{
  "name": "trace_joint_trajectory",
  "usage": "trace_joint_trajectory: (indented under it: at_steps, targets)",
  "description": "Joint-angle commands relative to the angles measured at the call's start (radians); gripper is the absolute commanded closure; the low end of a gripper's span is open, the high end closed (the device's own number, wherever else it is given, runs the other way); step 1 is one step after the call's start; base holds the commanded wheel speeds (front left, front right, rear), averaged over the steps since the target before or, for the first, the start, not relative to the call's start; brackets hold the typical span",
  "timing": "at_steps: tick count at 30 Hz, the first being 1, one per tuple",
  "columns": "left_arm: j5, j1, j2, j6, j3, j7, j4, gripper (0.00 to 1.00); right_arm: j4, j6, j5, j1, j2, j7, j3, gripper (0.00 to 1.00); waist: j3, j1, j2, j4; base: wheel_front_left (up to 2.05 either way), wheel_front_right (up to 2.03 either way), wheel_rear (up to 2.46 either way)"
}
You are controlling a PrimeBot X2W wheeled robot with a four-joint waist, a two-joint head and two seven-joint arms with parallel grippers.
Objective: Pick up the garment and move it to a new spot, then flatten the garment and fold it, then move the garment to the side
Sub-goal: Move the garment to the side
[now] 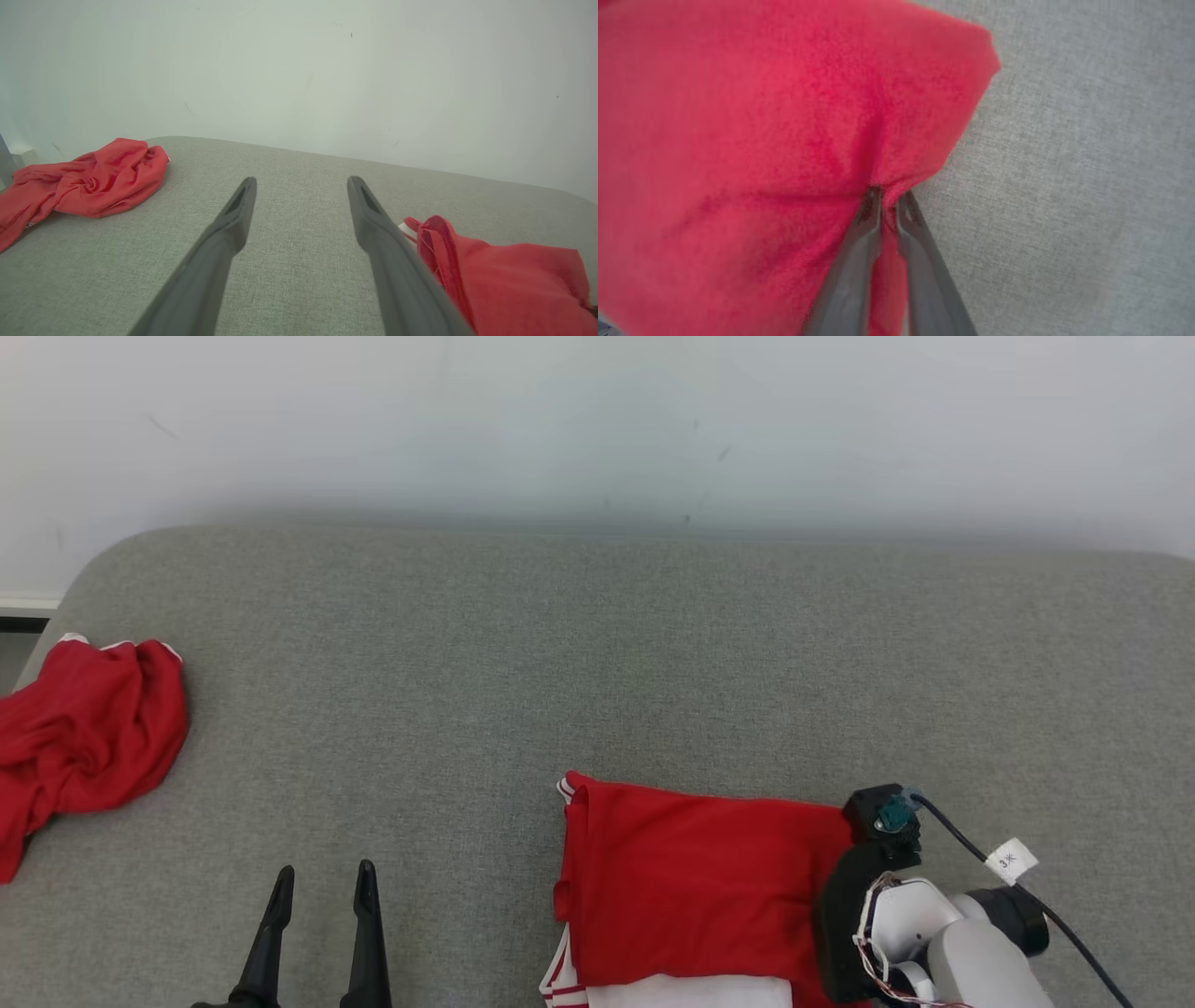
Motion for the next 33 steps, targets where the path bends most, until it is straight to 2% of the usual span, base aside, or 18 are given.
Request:
trace_joint_trajectory:
  at_steps: [1, 10, 15, 23, 33]
  targets:
    - [-0.003, -0.010, -0.001, -0.001, -0.001, -0.003, -0.006, 0.00, 0.021, -0.002, -0.012, -0.007, 0.000, -0.017, 0.005, 1.00, 0.007, 0.0000, 0.0000, -0.006, 0.00, 0.00, 0.00]
    - [0.007, -0.024, -0.001, -0.007, -0.003, -0.003, -0.020, 0.00, 0.038, -0.002, -0.117, -0.074, -0.002, -0.115, -0.007, 1.00, 0.034, 0.0000, 0.0000, -0.037, 0.00, 0.00, 0.00]
    - [0.026, -0.045, -0.001, -0.020, 0.002, -0.003, -0.042, 0.00, 0.045, -0.002, -0.182, -0.135, -0.077, -0.155, -0.065, 1.00, 0.073, 0.0000, 0.0000, -0.068, 0.00, 0.00, 0.00]
    - [0.063, -0.110, 0.010, -0.054, -0.001, -0.003, -0.089, 0.00, 0.109, -0.002, -0.249, -0.275, -0.232, -0.212, -0.213, 1.00, 0.189, 0.0000, 0.0000, -0.114, 0.00, 0.00, 0.00]
    - [0.061, -0.175, 0.023, -0.077, -0.003, -0.003, -0.124, 0.00, 0.225, -0.002, -0.340, -0.381, -0.361, -0.313, -0.415, 1.00, 0.305, 0.0000, 0.0000, -0.134, 0.00, 0.00, 0.00]
